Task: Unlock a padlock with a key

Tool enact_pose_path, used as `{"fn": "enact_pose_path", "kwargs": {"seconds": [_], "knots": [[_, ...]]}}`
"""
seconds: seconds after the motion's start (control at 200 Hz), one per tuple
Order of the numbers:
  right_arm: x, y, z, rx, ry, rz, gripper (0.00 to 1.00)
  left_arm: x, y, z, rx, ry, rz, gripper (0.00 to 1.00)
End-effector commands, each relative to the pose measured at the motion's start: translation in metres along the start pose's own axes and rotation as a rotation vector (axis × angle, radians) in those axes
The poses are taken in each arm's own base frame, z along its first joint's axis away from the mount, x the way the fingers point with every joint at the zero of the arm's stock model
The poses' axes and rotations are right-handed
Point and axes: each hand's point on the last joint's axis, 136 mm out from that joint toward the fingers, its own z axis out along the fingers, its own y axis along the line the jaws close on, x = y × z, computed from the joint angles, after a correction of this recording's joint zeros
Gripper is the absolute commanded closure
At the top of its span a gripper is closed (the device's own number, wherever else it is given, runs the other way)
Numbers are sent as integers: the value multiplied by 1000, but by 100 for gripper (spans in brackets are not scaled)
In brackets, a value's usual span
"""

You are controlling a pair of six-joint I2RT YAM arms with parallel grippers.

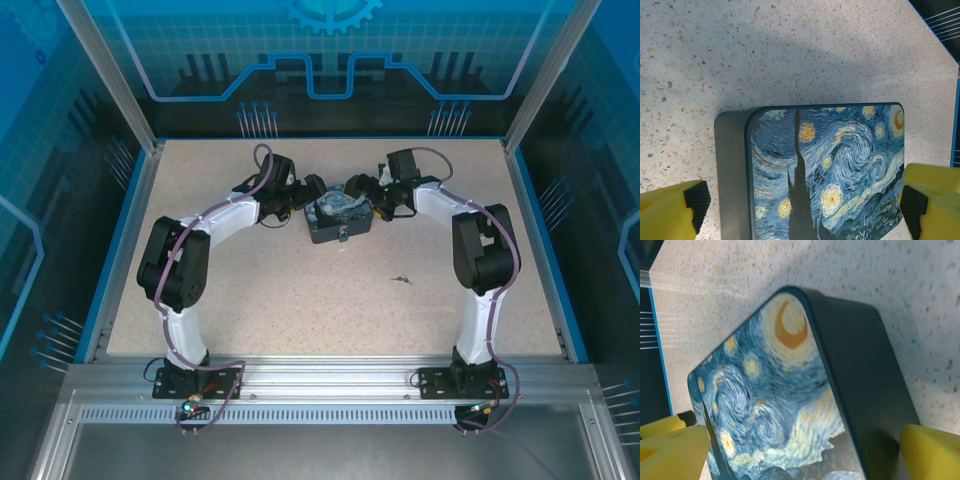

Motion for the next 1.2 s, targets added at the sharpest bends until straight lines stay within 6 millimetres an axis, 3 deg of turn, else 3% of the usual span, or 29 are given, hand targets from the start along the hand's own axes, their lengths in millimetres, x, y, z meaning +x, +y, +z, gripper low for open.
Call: {"fn": "enact_pose_path", "kwargs": {"seconds": [0.0, 0.515, 0.915, 1.196], "knots": [[14, 17, -11, -56, 6, -3, 2, 5, -6, -1, 39, 18, -18, 1], [73, 31, -11, -77, 55, -39, 2, 35, 10, -14, 68, 55, -2, 1], [86, 26, -20, -47, 50, -51, 1, 67, -1, -30, 106, 72, 14, 1], [89, 15, -25, 2, 40, -44, 0, 78, 17, -35, 65, 51, -11, 1]]}}
